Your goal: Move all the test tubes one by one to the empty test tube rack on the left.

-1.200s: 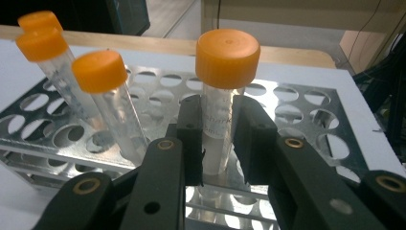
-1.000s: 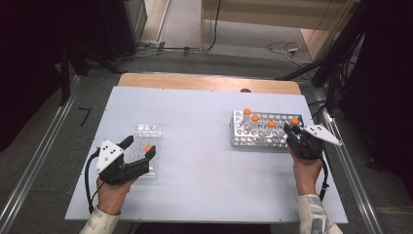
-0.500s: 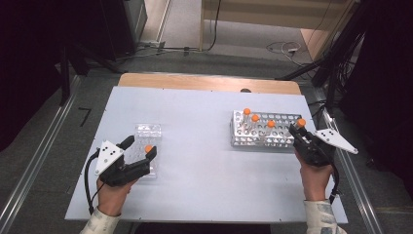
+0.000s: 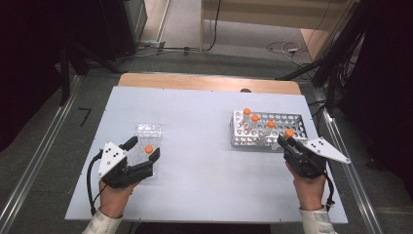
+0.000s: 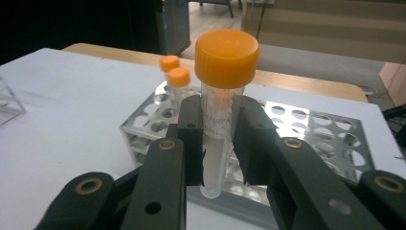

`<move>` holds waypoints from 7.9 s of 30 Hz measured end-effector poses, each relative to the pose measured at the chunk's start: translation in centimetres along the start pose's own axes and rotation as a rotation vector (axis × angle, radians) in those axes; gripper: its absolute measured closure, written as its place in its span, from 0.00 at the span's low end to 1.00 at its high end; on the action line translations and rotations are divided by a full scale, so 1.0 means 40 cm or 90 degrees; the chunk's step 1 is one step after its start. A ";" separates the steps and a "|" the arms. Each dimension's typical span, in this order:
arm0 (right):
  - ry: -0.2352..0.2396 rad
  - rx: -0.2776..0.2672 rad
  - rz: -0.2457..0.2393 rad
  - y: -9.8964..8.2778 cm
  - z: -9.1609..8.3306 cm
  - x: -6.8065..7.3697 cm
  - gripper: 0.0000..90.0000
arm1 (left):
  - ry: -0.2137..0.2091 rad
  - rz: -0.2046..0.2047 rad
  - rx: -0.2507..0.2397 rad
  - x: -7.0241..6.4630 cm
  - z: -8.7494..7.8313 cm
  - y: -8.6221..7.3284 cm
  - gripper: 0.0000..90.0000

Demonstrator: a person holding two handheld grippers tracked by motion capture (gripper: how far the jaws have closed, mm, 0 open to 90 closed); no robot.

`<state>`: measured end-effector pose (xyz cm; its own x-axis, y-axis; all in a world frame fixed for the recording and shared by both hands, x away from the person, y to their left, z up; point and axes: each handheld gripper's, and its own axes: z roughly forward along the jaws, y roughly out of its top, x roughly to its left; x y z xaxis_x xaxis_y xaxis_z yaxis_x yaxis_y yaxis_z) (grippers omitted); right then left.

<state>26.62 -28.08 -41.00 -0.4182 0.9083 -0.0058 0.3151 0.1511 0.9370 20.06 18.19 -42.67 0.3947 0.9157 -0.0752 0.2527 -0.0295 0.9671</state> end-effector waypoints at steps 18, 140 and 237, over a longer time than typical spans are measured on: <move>0.077 0.034 -0.052 -0.024 0.045 0.119 0.80 | -0.022 0.009 0.005 -0.026 0.005 -0.002 0.23; 0.275 0.100 -0.099 -0.071 0.094 0.335 0.23 | -0.141 0.016 -0.018 -0.100 -0.021 0.047 0.78; 0.214 0.086 -0.066 -0.065 0.088 0.252 0.24 | 0.001 -0.005 -0.010 0.000 -0.025 0.030 0.32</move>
<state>24.60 -17.95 -44.73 -0.7032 0.7099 0.0386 0.3567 0.3053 0.8829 19.46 18.56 -41.27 0.3908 0.9167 -0.0828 0.2416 -0.0154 0.9703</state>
